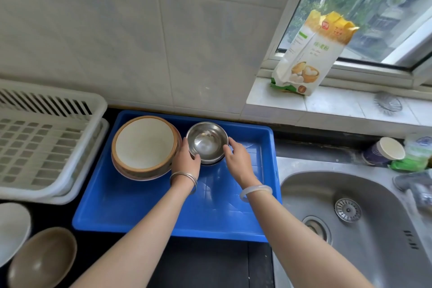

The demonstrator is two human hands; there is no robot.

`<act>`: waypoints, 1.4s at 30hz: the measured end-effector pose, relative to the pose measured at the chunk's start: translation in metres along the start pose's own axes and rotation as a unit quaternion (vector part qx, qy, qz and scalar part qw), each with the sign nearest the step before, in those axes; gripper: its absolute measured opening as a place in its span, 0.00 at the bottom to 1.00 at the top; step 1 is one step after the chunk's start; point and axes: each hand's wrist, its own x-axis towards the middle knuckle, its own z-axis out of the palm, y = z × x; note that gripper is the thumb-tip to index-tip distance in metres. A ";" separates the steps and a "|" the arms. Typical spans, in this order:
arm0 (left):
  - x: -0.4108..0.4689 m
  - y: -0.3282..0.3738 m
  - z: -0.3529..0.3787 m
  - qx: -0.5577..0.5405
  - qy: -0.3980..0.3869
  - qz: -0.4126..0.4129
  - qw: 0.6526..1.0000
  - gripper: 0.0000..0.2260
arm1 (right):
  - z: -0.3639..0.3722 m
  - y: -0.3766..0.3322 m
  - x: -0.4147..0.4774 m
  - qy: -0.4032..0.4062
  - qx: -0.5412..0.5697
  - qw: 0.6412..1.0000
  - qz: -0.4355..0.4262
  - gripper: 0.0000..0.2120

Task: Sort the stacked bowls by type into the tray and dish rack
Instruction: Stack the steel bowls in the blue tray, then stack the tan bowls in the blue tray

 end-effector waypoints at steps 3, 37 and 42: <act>-0.006 -0.001 -0.004 0.005 -0.013 0.010 1.000 0.27 | -0.006 -0.001 -0.006 -0.020 0.011 1.000 0.004 0.17; -0.259 -0.274 -0.129 -0.104 0.288 -0.268 0.913 0.28 | 0.226 -0.088 -0.205 -0.373 -0.063 0.924 0.063 0.26; -0.263 -0.290 -0.127 -0.222 0.266 -0.332 0.877 0.31 | 0.248 -0.100 -0.201 -0.354 -0.028 0.931 0.085 0.17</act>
